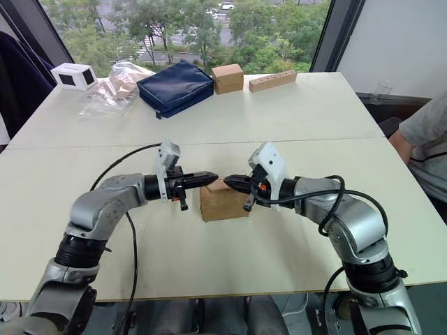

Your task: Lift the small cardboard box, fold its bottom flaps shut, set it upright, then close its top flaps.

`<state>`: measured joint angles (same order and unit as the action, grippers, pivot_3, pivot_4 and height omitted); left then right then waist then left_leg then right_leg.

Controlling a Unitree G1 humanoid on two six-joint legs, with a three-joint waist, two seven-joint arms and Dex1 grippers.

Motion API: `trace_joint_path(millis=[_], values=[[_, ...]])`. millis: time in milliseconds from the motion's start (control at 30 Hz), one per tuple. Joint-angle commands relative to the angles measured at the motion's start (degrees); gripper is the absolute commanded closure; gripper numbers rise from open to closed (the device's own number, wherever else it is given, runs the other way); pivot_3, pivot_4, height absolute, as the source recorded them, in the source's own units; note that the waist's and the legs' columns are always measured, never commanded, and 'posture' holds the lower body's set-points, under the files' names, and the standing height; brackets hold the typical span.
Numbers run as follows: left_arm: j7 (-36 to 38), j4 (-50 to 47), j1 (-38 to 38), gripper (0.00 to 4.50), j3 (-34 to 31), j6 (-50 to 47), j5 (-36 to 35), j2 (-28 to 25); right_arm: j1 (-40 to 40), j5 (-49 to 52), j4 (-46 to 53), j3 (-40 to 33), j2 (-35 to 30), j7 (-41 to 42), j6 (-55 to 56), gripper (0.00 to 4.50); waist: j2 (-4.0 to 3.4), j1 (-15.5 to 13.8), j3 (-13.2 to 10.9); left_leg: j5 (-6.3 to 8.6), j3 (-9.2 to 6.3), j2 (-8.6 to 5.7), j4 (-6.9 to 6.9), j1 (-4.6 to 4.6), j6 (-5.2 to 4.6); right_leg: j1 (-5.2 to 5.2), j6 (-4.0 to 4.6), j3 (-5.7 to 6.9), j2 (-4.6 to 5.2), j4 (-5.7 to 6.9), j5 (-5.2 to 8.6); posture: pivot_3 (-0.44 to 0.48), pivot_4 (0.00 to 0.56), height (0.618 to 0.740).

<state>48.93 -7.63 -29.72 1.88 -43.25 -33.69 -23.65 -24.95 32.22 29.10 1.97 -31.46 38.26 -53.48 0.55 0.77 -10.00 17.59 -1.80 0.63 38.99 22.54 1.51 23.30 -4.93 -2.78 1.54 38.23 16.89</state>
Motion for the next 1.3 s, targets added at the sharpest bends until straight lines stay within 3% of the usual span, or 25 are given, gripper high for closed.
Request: trace_joint_path(millis=[33, 633, 1167, 1300], values=[[-1.2, -3.7, -0.6, 4.49, -1.0, -1.4, -1.8, -0.3, -1.4, -0.7, -0.2, -0.3, 0.2, -1.0, 2.0, 4.5, 0.0, 0.0, 0.0, 0.0, 0.0, 0.0, 0.0, 0.0, 0.0, 0.0, 0.0, 0.0, 0.0, 0.0, 0.0, 0.0, 0.15, 0.74], [1.4, -0.2, 2.8, 4.49, 9.2, 6.5, 8.2, -2.4, -1.6, -9.7, -5.1, 10.6, -2.3, 0.2, 5.1, 4.5, 0.0, -0.1, 0.0, 0.0, 0.02, -0.02, -0.01, 0.0, 0.01, 0.01, 0.0, 0.0, 0.01, -0.01, 0.0, 0.0, 0.15, 0.74], [2.4, -0.5, 4.6, 4.49, 9.0, 8.1, 9.4, -3.1, -0.9, -9.9, -5.5, 10.1, -1.9, 0.7, 5.4, 4.5, 0.0, 0.0, 0.0, 0.0, 0.02, -0.01, -0.01, -0.02, 0.0, -0.01, 0.0, 0.0, 0.0, -0.01, 0.0, 0.0, 0.15, 0.74], [0.4, -2.7, 5.7, 4.49, 4.1, 7.4, 5.8, -2.0, 0.0, -8.1, -5.8, 5.9, -0.7, 0.3, 7.5, 4.5, 0.0, 0.0, 0.0, 0.0, 0.02, 0.0, -0.01, -0.02, 0.0, -0.01, 0.0, -0.01, 0.01, -0.01, 0.0, 0.0, 0.15, 0.74]])
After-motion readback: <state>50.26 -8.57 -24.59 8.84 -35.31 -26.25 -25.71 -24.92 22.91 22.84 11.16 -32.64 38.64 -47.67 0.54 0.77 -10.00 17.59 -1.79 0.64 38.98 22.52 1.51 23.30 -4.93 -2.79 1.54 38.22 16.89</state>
